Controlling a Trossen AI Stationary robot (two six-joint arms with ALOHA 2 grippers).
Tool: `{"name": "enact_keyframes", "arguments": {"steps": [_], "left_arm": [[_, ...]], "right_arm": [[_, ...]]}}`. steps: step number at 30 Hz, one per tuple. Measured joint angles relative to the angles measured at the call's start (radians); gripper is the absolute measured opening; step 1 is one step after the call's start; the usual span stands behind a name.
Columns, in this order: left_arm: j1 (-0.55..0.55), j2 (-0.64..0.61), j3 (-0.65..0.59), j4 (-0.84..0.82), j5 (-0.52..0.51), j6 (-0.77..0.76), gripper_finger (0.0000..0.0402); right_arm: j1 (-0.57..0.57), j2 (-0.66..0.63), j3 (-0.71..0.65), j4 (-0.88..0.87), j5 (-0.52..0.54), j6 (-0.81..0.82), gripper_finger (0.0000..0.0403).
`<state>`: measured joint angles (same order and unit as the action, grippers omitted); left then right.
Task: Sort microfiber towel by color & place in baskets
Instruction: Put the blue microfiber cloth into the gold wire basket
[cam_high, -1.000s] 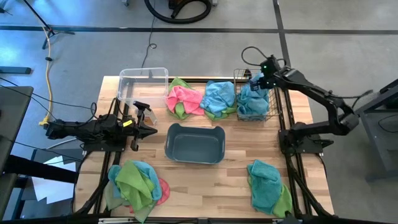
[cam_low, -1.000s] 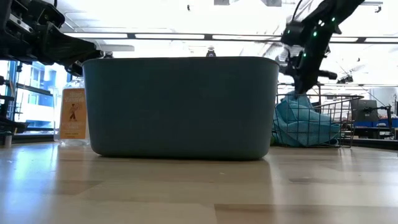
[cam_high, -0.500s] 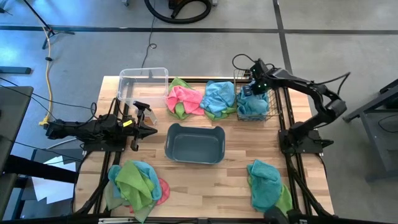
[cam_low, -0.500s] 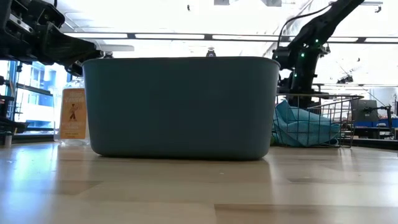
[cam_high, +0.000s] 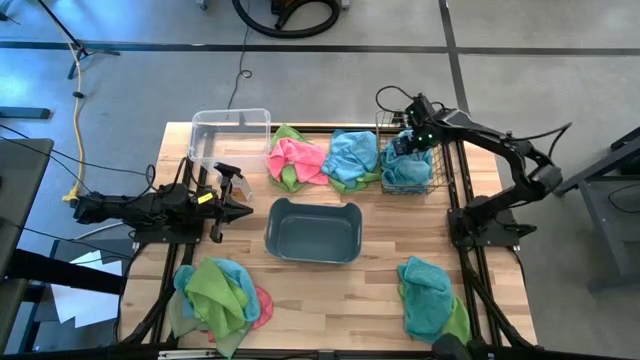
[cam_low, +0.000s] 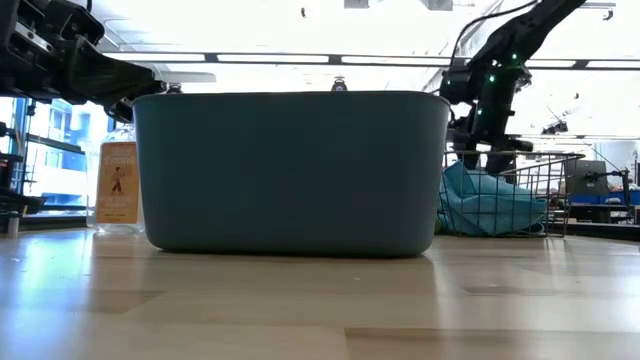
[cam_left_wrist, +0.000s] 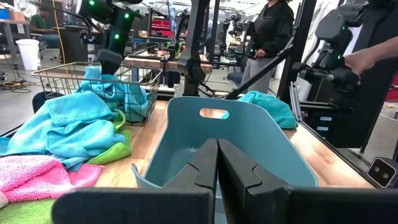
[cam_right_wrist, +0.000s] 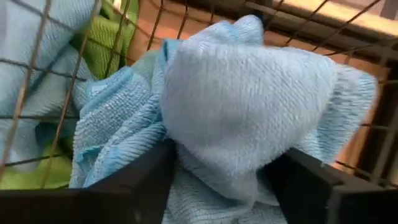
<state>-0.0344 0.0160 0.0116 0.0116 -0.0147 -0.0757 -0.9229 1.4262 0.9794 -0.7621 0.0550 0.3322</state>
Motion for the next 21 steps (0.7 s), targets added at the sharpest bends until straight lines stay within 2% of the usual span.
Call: {"name": "enact_keyframes", "arguments": {"steps": [5,13,21], "left_arm": [[0.0,0.0,0.0,0.0,0.0,0.0,0.0],[0.0,0.0,0.0,0.0,0.0,0.0,0.0],[0.0,0.0,0.0,0.0,0.0,0.0,0.0]], "right_arm": [[-0.021,-0.03,0.086,-0.027,0.004,0.001,0.0281],[-0.022,-0.047,0.268,-0.078,0.018,0.0,0.0282],[0.0,-0.047,0.394,-0.078,-0.185,0.008,0.0282]]}}
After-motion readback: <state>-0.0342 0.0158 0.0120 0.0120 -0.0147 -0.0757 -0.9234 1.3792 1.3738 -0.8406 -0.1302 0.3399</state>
